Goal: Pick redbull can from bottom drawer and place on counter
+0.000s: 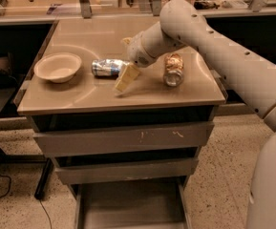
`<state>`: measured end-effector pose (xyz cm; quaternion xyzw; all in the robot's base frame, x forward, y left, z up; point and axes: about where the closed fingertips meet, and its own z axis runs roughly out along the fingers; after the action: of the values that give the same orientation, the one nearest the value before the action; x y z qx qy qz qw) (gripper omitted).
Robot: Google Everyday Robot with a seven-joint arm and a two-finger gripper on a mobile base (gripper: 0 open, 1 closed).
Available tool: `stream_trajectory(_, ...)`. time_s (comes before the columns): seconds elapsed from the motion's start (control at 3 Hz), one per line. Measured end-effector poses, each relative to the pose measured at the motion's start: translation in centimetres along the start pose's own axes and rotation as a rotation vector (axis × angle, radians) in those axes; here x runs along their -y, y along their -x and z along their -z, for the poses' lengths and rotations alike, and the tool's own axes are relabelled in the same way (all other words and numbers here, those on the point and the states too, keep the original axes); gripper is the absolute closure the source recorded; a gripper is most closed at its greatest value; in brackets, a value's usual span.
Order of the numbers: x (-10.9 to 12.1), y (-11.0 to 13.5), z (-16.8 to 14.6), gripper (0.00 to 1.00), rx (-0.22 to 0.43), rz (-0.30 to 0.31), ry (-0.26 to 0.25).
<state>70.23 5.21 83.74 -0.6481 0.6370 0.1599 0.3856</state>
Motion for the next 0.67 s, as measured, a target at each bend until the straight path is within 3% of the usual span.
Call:
stream_trajectory(0.33,0.5,0.6,-0.2,0.00,-0.025,0.008,0.006)
stream_trajectory(0.67,3.1,3.7,2.2,0.00,-0.077,0.039,-0.035)
